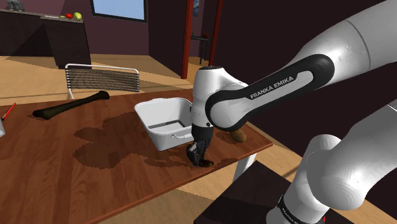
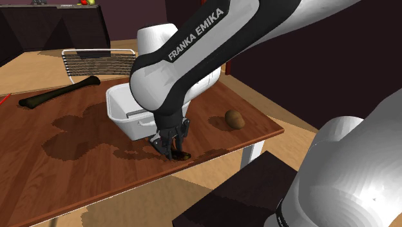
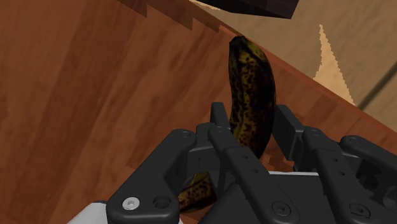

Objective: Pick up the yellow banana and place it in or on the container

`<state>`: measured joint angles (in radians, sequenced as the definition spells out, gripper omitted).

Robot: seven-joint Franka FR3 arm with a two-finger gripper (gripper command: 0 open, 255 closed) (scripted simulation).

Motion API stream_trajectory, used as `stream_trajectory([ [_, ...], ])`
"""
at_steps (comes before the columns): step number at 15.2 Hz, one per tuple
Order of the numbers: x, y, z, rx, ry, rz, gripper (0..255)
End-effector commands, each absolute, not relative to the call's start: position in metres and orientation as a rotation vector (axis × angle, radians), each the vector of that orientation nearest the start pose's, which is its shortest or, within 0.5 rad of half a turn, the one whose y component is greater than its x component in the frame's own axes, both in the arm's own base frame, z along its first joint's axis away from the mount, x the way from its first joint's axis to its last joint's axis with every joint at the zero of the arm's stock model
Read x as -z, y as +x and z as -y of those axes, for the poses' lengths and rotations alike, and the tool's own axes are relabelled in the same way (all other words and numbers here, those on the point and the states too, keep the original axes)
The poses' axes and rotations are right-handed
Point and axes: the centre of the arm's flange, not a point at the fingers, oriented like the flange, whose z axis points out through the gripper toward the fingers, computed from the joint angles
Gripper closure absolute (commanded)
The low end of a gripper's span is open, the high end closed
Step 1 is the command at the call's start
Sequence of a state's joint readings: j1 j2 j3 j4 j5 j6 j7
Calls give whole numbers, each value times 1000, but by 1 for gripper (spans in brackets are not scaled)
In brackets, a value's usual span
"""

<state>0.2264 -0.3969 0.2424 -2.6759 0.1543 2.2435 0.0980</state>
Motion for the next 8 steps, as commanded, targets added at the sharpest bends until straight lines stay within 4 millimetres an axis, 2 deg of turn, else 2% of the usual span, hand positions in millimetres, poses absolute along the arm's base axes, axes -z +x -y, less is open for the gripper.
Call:
stream_trajectory([
  [1, -355, 343, -173, -73, -3103, 393, 255],
  [6, -355, 343, -173, -73, -3103, 393, 255],
  [8, -365, 343, -173, -73, -3103, 393, 255],
])
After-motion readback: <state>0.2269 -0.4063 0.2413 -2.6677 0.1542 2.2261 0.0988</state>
